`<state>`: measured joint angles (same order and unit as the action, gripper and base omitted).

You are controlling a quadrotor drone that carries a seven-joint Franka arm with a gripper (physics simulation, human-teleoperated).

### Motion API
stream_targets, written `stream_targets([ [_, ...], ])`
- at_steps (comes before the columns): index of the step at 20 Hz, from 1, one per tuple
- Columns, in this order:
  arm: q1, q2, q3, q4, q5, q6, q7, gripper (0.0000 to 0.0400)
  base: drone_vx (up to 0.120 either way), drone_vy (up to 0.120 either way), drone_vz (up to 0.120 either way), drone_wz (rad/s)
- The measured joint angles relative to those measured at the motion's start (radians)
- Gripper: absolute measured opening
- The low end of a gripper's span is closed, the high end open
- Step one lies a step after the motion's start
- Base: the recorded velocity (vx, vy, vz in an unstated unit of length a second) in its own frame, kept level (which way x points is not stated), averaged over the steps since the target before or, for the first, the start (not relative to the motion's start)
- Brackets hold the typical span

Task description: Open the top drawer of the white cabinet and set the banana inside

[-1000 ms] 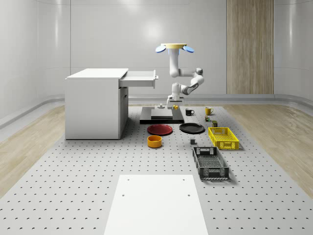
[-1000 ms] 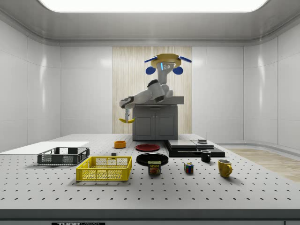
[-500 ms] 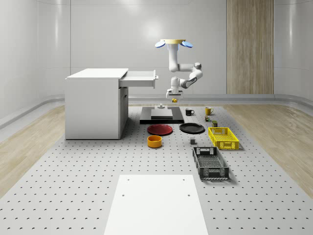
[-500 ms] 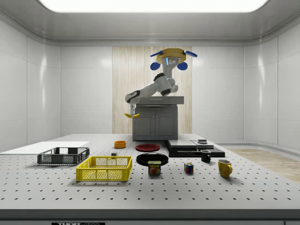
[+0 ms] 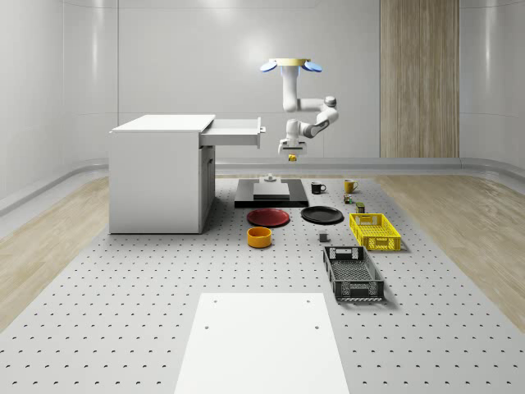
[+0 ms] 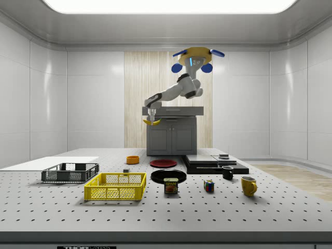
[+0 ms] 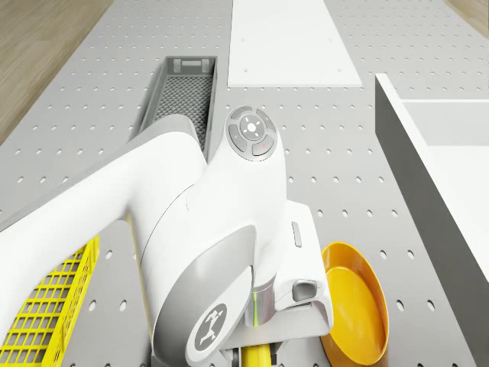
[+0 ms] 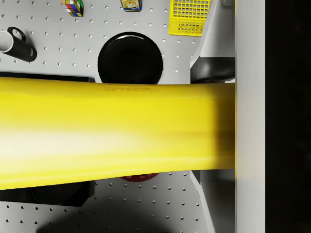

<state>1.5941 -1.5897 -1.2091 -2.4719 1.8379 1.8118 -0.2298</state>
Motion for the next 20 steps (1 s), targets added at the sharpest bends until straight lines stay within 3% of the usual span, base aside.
stream_targets([
  [20,0.002,-0.006,0.001,0.000,-0.003,0.006,-0.001,0.0192,-0.120,0.000,0.120,0.000],
])
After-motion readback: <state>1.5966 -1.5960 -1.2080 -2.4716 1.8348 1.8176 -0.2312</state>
